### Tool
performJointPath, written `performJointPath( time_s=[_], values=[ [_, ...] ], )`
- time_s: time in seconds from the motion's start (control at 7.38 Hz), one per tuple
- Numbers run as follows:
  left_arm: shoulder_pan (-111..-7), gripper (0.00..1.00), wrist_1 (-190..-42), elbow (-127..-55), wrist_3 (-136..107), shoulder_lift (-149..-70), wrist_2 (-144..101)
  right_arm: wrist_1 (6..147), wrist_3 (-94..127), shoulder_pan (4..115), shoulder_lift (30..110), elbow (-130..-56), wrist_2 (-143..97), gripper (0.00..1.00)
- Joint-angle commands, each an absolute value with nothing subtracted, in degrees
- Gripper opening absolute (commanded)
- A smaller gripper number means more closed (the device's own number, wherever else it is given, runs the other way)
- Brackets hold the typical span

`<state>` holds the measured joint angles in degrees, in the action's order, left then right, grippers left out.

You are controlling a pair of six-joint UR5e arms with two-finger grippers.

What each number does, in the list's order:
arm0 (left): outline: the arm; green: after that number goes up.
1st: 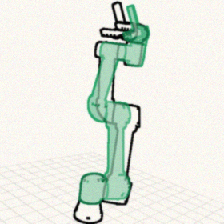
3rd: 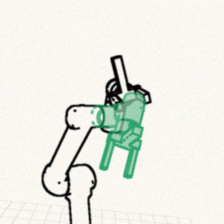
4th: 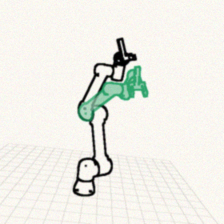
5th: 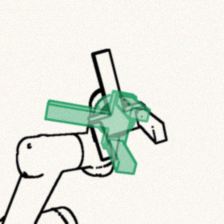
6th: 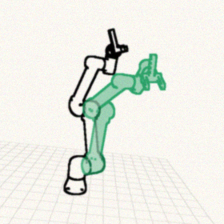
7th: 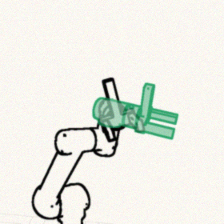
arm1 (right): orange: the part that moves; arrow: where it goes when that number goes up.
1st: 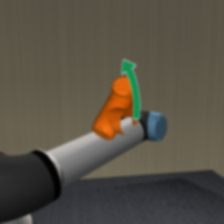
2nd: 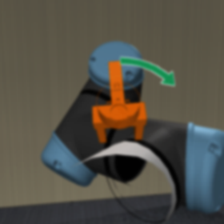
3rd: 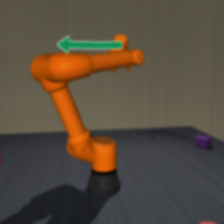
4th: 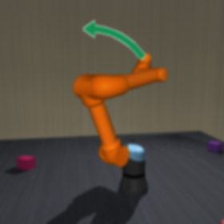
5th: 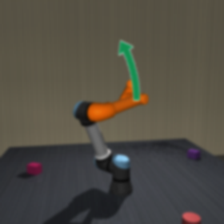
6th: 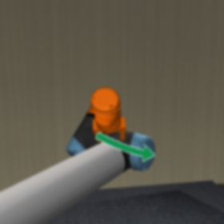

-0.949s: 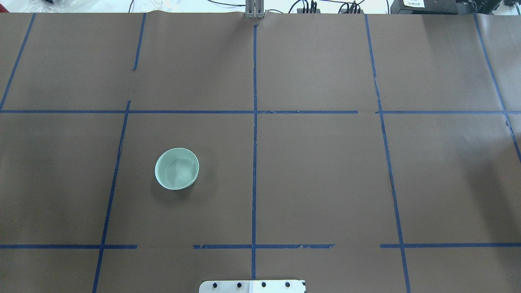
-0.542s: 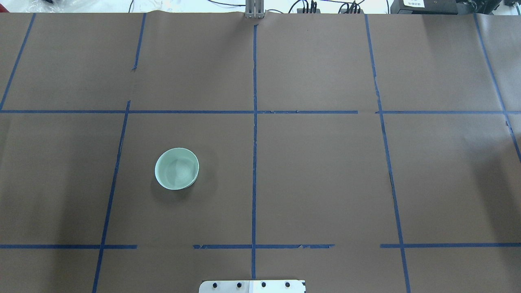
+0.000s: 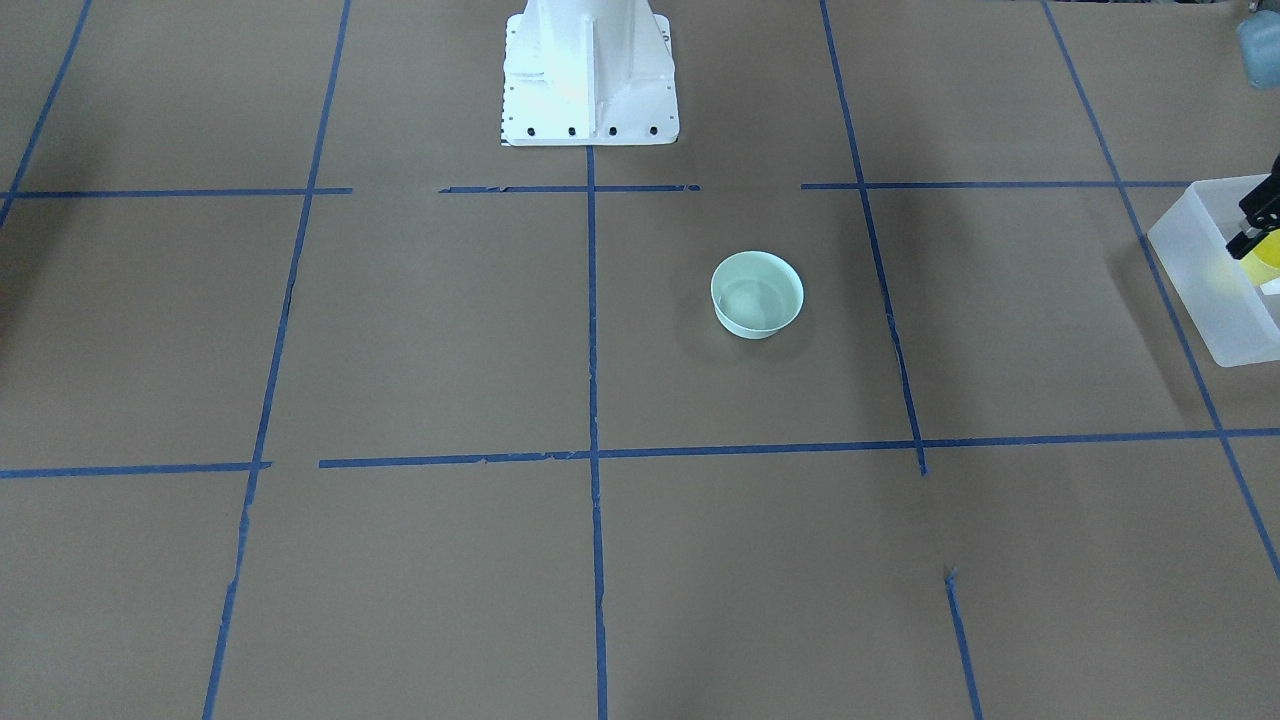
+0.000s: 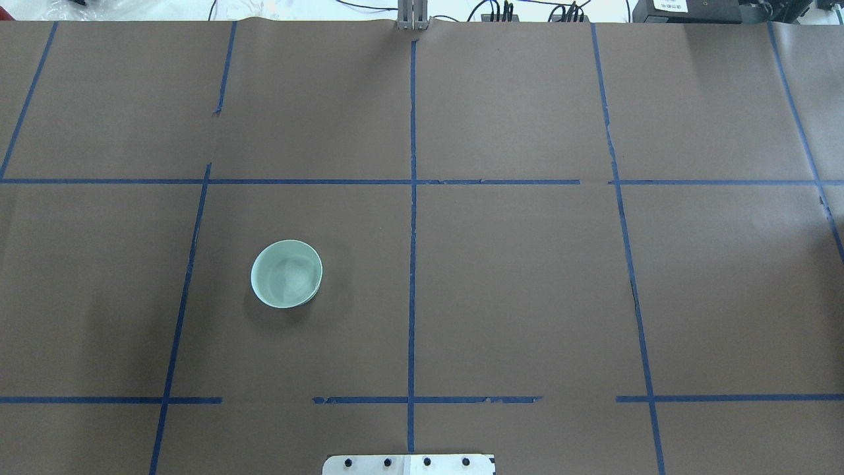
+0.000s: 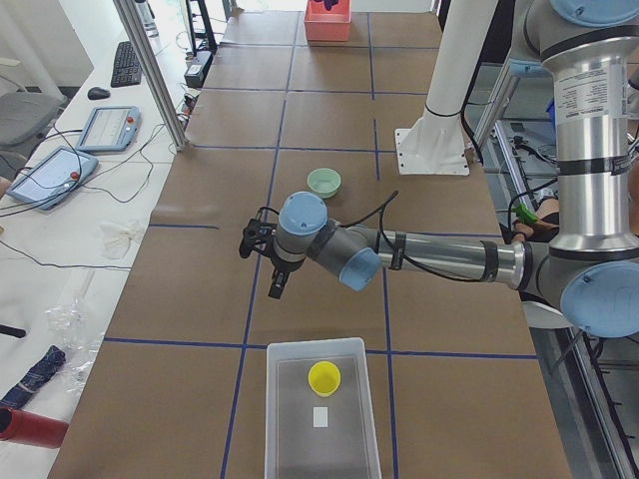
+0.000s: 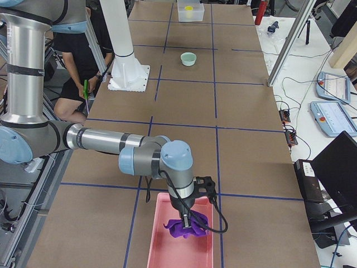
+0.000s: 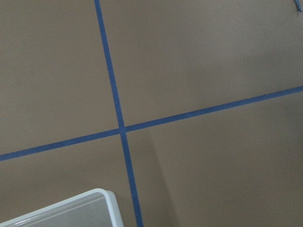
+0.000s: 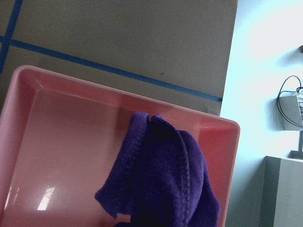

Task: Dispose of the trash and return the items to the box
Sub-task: 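Reach the left gripper to the rim of the pale green bowl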

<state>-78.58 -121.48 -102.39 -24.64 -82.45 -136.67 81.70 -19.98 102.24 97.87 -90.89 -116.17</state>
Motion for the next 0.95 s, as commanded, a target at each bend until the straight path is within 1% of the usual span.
performJointPath(
  time_s=[0.0,0.14,0.41,0.68,0.81],
  values=[
    [-71.2,1.00,-129.1,-103.1,-39.2,-83.3,-136.6,77.0,-17.5,102.3,98.1,-84.5,-121.6,1.00],
    [-67.7,1.00,-130.2,-104.3,-44.8,-83.8,-136.6,76.9,-12.4,102.4,98.2,-84.8,-124.5,1.00],
    [-59.6,1.00,-130.2,-107.0,-58.1,-87.7,-132.7,76.9,-10.1,102.2,97.7,-85.7,-126.3,1.00],
    [-50.2,1.00,-130.2,-107.0,-69.9,-92.6,-125.7,77.4,-8.4,100.3,98.2,-92.2,-126.7,1.00],
    [-47.0,1.00,-130.1,-107.0,-74.0,-93.9,-122.8,77.4,-8.4,99.8,98.3,-93.8,-127.1,1.00]
  ],
)
